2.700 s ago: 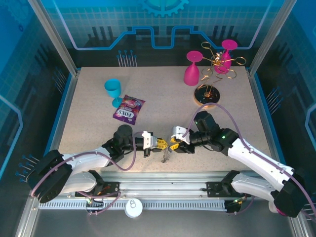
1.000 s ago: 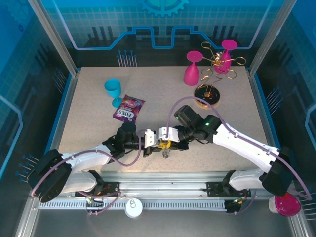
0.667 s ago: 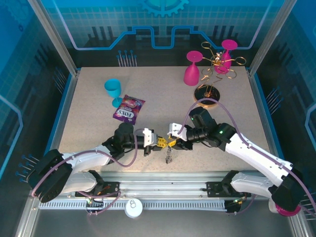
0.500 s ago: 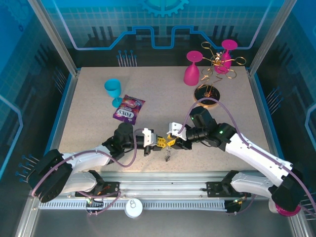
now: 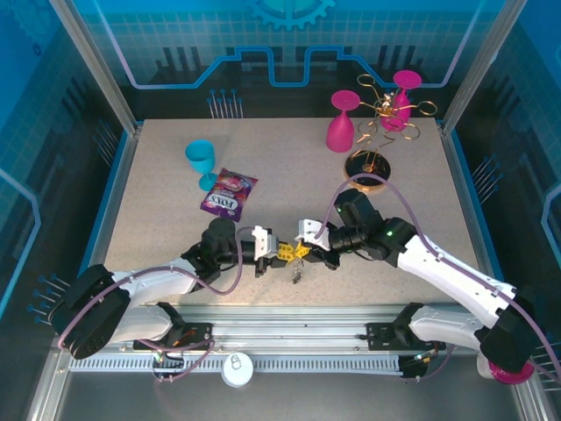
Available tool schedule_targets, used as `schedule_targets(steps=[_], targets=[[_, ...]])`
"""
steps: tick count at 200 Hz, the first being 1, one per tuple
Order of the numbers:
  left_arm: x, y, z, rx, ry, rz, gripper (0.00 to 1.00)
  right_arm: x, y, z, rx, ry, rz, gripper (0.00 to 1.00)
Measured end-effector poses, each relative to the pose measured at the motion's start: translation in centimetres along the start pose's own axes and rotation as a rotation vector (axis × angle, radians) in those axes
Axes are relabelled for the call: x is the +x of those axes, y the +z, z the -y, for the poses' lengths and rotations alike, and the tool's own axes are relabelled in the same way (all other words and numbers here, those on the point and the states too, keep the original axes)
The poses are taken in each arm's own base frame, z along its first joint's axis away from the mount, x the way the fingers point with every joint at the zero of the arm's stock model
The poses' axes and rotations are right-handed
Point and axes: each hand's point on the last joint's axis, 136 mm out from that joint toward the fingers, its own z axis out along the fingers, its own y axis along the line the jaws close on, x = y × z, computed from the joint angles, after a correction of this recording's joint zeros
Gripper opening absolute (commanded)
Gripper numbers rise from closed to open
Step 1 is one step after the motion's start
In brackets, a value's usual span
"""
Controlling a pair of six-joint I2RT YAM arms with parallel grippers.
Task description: Put the keys on the keyring
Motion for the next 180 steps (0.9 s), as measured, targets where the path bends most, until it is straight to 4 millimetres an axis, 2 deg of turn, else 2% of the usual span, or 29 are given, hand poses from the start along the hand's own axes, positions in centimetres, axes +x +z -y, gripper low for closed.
schedule_targets(steps=[11, 24, 49, 99, 143, 171, 180], targets=[[0.2, 0.0, 0.0, 0.001, -0.004, -0.004, 0.1, 0.2, 0.1, -0.1, -0.007, 0.002, -0.009, 0.0], [0.3, 0.0, 0.1, 0.001, -0.008, -0.007, 0.15, 0.4, 0.3, -0.1, -0.011, -0.001, -0.023, 0.0], [0.6, 0.0, 0.0, -0.004, -0.008, -0.021, 0.16, 1.4, 0.4, -0.2, -0.019, 0.004, -0.089, 0.0], [1.2, 0.3, -0.4, 0.0, -0.013, -0.082, 0.16, 1.6, 0.2, -0.1, -0.032, -0.014, -0.179, 0.0], [1.8, 0.2, -0.2, 0.007, -0.023, -0.109, 0.12, 1.4, 0.8, -0.3, -0.051, -0.021, -0.198, 0.0], [2.1, 0.2, -0.1, 0.011, -0.036, -0.121, 0.0, 1.6, 1.1, -0.3, -0.049, -0.02, -0.213, 0.0], [2.1, 0.2, -0.1, 0.01, -0.034, -0.123, 0.0, 1.6, 1.2, -0.2, -0.046, -0.016, -0.216, 0.0]])
